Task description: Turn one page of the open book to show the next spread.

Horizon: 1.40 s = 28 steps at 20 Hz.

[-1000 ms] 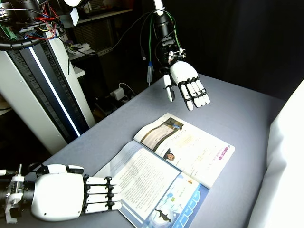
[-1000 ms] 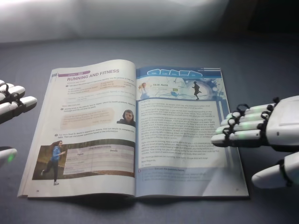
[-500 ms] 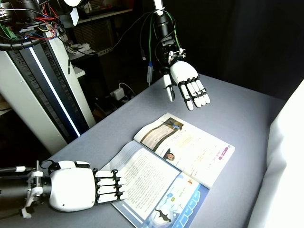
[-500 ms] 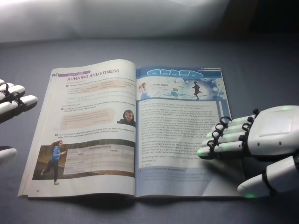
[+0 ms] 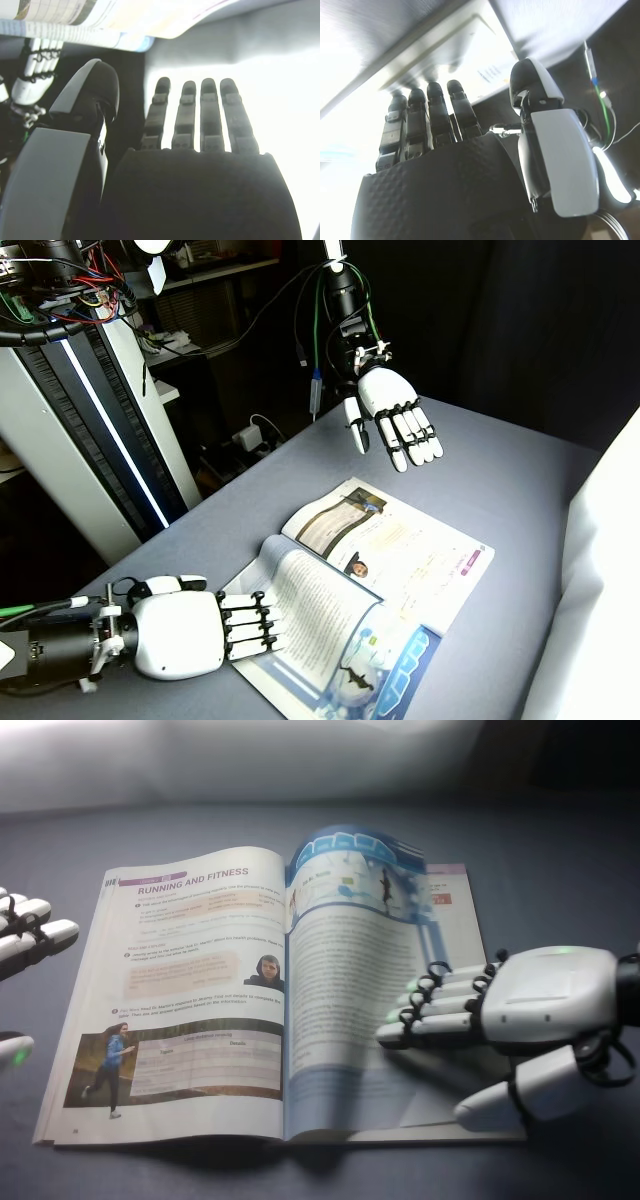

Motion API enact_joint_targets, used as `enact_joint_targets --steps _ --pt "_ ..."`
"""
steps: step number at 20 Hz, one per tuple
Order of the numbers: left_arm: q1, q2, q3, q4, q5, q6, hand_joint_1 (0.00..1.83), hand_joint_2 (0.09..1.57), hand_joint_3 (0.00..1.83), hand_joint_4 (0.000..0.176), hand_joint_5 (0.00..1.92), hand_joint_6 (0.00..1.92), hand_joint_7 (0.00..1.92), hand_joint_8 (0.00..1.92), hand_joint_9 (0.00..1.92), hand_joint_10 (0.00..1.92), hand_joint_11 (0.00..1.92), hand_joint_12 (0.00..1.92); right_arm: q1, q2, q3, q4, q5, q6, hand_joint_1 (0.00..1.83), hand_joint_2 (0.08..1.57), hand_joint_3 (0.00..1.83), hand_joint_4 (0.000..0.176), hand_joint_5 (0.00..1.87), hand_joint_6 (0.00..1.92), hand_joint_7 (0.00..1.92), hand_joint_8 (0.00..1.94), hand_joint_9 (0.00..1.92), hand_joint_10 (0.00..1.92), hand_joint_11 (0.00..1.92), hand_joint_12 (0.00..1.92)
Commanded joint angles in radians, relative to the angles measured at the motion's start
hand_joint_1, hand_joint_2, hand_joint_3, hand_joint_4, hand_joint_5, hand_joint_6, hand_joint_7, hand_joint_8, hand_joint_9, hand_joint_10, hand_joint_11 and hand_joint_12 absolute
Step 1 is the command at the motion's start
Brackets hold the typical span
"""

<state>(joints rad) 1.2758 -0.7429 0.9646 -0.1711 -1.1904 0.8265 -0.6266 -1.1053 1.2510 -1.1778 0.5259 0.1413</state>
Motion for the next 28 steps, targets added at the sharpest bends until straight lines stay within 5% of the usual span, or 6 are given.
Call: enact_joint_targets --steps 1,9,14,20,23,28 --pt "0.002 0.007 0.000 -0.025 -0.126 -0.002 0.30 1.45 0.00 0.062 0.07 0.00 0.00 0.00 0.00 0.00 0.00 0.00 0.002 -0.030 0.004 0.065 0.062 -0.029 0.00 1.29 0.00 0.000 0.00 0.00 0.00 0.00 0.00 0.00 0.00 0.00" --pt "0.046 0.014 -0.011 -0.053 -0.143 -0.002 0.22 1.46 0.00 0.061 0.03 0.00 0.00 0.00 0.00 0.00 0.00 0.00 0.051 -0.186 0.095 0.295 0.183 -0.232 0.00 1.30 0.00 0.000 0.00 0.00 0.00 0.00 0.00 0.00 0.00 0.00" --pt "0.048 0.007 -0.010 -0.053 -0.140 -0.002 0.26 1.46 0.00 0.002 0.00 0.00 0.00 0.00 0.00 0.00 0.00 0.00 0.119 -0.251 0.136 0.379 0.269 -0.298 0.00 1.29 0.00 0.000 0.00 0.00 0.00 0.00 0.00 0.00 0.00 0.00" --pt "0.047 -0.007 -0.001 -0.052 -0.138 -0.002 0.00 1.43 0.00 0.024 0.00 0.00 0.00 0.00 0.00 0.00 0.00 0.00 0.239 -0.335 0.175 0.340 0.309 -0.315 0.00 1.27 0.00 0.000 0.02 0.01 0.00 0.00 0.00 0.00 0.00 0.00" --pt "0.046 -0.012 0.005 -0.051 -0.138 -0.002 0.00 1.31 0.00 0.000 0.21 0.00 0.21 0.01 0.29 0.00 0.08 0.69 0.279 -0.380 0.190 0.338 0.346 -0.333 0.00 1.27 0.00 0.000 0.01 0.00 0.00 0.00 0.00 0.00 0.00 0.00" --pt "0.039 -0.022 0.018 -0.045 -0.134 -0.008 0.00 1.30 0.00 0.000 0.22 0.00 0.22 0.00 0.30 0.00 0.00 0.91 0.334 -0.414 0.200 0.402 0.434 -0.366 0.00 1.28 0.00 0.000 0.00 0.00 0.00 0.00 0.00 0.00 0.00 0.00"
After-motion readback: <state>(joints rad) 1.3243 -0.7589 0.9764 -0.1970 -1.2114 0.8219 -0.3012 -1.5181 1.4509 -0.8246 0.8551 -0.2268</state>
